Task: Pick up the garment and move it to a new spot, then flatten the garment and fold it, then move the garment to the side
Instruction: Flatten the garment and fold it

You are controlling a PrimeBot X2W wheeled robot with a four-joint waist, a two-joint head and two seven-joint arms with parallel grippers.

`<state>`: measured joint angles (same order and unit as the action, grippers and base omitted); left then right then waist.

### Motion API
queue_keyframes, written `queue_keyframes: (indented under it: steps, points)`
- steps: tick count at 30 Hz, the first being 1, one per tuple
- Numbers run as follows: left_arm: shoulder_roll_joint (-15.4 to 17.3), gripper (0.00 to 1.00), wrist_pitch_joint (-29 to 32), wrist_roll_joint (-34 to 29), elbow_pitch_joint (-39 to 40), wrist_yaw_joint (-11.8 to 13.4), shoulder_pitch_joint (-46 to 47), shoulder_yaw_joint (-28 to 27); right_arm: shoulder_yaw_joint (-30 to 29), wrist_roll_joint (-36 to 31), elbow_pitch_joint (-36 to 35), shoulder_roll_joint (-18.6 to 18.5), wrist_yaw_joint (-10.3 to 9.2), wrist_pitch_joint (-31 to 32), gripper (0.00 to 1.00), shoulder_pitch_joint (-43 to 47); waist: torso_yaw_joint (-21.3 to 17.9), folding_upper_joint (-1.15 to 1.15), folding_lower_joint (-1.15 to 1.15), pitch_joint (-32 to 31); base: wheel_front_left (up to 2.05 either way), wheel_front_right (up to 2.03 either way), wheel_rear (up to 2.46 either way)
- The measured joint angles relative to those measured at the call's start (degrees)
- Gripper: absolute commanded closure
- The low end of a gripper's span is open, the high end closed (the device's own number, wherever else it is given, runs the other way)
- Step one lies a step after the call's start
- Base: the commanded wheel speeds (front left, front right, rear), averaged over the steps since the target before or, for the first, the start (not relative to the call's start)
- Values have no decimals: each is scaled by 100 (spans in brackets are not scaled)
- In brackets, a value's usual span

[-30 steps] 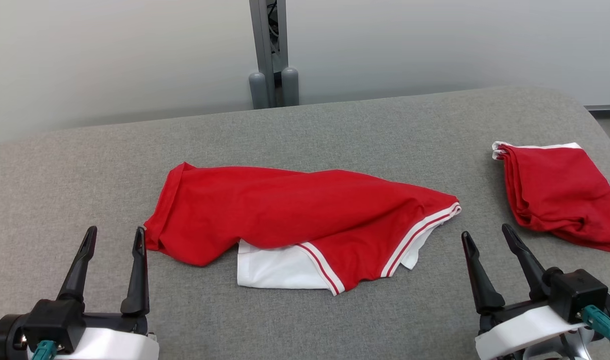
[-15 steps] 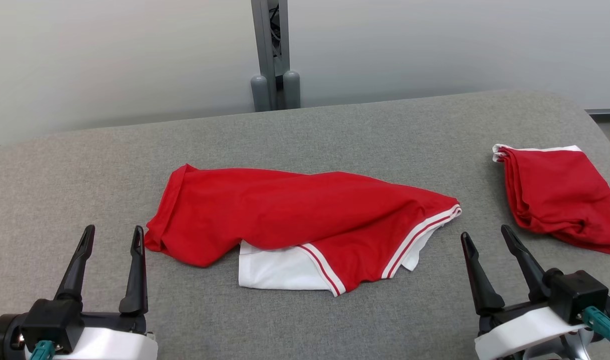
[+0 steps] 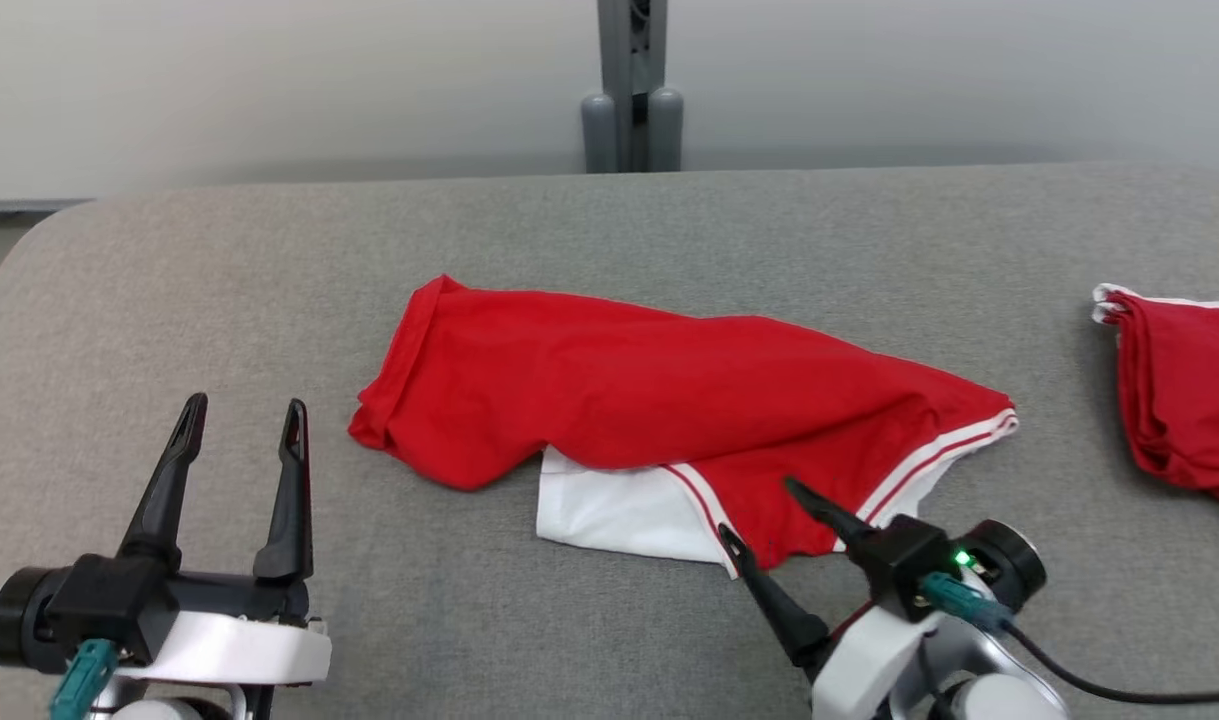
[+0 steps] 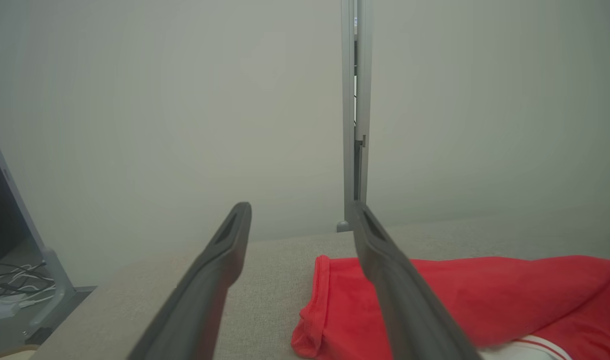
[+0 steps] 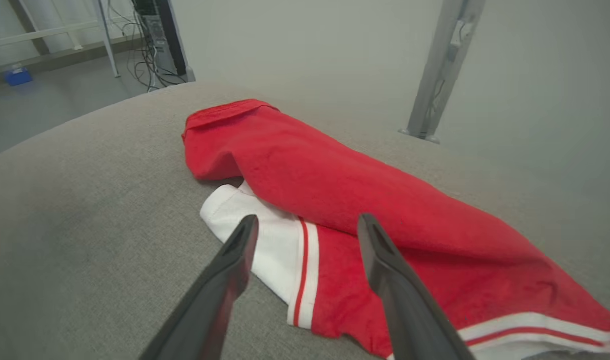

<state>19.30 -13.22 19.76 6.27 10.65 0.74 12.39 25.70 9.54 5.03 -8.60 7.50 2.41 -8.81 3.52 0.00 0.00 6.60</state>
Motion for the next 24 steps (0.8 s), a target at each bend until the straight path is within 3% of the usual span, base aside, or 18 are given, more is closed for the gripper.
queue_keyframes:
  steps: [10,15,16,17,18,24]
  points:
    - [-234,0,-151,51,-233,-234,569,-31,1382,224,1355,-352,0,186,0,-1257,723,0,0,453,0,0,0]
    - [-413,0,-163,-60,-348,-357,770,-91,1923,408,2394,-283,0,99,0,-1904,1083,0,0,764,0,0,0]
    - [-433,0,-164,-71,-346,-369,800,-122,1962,444,2521,-248,0,59,40,-2002,1116,0,0,806,0,0,0]
    - [-461,0,-167,-104,-347,-399,805,-155,1995,491,2610,-222,0,15,64,-2087,1139,0,0,842,0,0,0]
    - [-514,0,-167,-153,-348,-400,803,-168,2026,512,2718,-198,0,-57,100,-2162,1152,0,0,870,0,0,0]
    - [-612,0,-167,-309,-348,-480,793,-325,2217,858,2780,-110,-1,-386,100,-2346,992,0,0,898,0,0,0]
